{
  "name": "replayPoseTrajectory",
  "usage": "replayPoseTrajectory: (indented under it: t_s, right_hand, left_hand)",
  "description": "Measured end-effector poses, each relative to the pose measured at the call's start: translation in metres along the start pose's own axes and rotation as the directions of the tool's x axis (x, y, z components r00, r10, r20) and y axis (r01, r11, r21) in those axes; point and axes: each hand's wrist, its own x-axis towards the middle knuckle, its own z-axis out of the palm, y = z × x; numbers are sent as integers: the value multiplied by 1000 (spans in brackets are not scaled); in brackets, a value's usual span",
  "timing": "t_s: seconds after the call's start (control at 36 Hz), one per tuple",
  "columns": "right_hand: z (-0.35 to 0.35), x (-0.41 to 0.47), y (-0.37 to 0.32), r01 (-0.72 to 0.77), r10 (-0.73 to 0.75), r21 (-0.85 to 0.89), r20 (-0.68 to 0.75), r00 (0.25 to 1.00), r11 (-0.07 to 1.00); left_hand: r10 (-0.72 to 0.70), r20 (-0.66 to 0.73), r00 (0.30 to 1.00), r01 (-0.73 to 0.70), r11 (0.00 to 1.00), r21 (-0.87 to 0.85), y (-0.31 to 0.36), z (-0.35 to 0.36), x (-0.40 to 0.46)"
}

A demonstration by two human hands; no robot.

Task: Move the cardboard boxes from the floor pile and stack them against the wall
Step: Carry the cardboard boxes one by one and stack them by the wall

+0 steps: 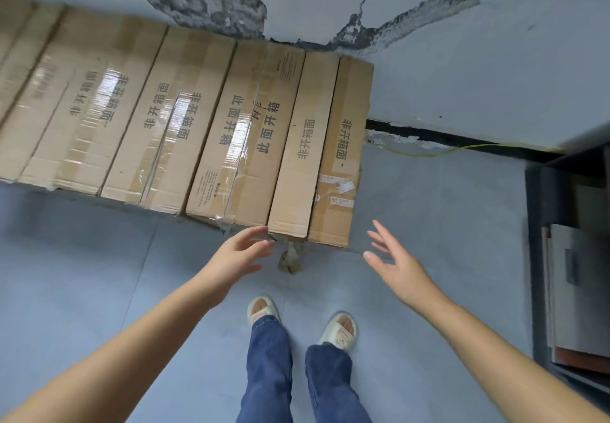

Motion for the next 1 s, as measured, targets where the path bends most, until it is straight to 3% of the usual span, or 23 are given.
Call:
replayPoseTrajectory:
  t_s: [0.19, 0.33, 0.5, 0.64, 0.81, 1.0]
  right_hand:
    - [-33, -125, -58, 321, -321, -2, -73, 944, 947]
    - [-43, -185, -53, 371, -353, 56, -205, 913, 927]
    - [-40, -234, -31, 347, -265, 188, -359, 895, 919]
    - [-36, -251, -15, 367, -204, 221, -531, 823, 904]
    - [-37, -252, -19, 418, -178, 255, -629, 756, 872]
    - [-10, -255, -28, 491, -135, 278, -748, 650, 826]
  left_hand:
    - [383, 50, 922, -386, 904, 184, 49, -1, -132]
    - [561, -2, 828, -550, 813, 191, 49, 0, -194]
    - [608, -161, 778, -586, 793, 165, 15, 17, -225]
    - [589, -259, 765, -590, 803, 83, -2, 39, -230]
    - [653, -235, 720, -661, 748, 53, 8, 50, -219]
    - [702, -97, 706, -698, 712, 71, 28, 28, -199]
